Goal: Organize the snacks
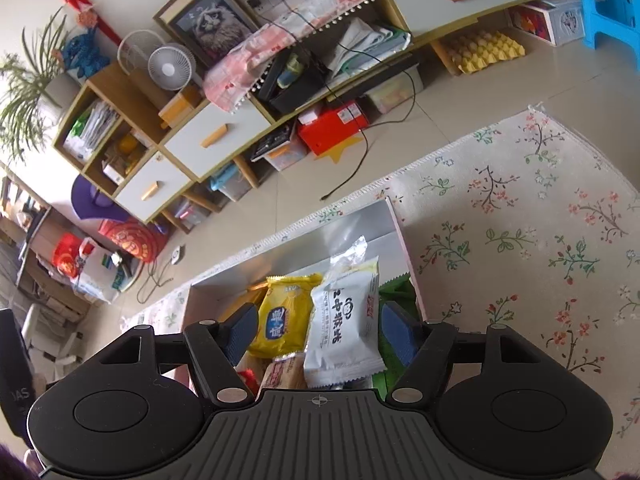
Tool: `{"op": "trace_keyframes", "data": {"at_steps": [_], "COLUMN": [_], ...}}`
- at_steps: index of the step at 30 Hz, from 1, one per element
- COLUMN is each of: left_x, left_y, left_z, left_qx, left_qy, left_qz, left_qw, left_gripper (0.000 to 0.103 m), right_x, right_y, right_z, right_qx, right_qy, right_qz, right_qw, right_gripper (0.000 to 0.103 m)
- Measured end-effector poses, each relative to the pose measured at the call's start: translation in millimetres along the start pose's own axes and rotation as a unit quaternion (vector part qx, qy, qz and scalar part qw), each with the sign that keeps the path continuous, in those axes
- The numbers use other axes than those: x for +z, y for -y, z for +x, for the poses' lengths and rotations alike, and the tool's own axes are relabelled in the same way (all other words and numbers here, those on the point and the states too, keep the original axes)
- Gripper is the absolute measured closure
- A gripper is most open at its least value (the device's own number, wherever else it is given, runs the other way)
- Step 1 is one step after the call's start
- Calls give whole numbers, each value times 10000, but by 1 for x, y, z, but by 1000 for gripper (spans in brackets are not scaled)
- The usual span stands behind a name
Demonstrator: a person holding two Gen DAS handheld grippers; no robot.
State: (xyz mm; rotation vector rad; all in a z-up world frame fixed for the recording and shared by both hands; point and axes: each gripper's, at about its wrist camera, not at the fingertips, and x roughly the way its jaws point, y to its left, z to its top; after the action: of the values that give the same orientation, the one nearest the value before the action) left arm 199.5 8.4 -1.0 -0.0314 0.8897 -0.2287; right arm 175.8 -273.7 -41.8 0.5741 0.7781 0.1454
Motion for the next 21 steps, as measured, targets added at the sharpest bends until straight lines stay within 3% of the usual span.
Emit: {"op": "trace_keyframes", "data": {"at_steps": [3, 10, 21], "left_x": [-3, -21, -68], "left_y": [-1, -3, -12], "left_z": [-17, -49, -79], "left_qx": [62, 181, 382], "left_qy": [139, 216, 44], "left_qz": [-29, 53, -242], "left_qw": [9999, 9996, 9990], "left_gripper": [29, 11, 1], "right_x": [-4, -21, -62], "right_y": [-4, -17, -39], "right_z": [-9, -31, -68], "right_qx": [-98, -231, -345], "right_qy": [17, -50, -201], "right_qz": [-169, -376, -830], "right_qw": [9998, 9990, 9957], "right_gripper": [27, 20, 13]}}
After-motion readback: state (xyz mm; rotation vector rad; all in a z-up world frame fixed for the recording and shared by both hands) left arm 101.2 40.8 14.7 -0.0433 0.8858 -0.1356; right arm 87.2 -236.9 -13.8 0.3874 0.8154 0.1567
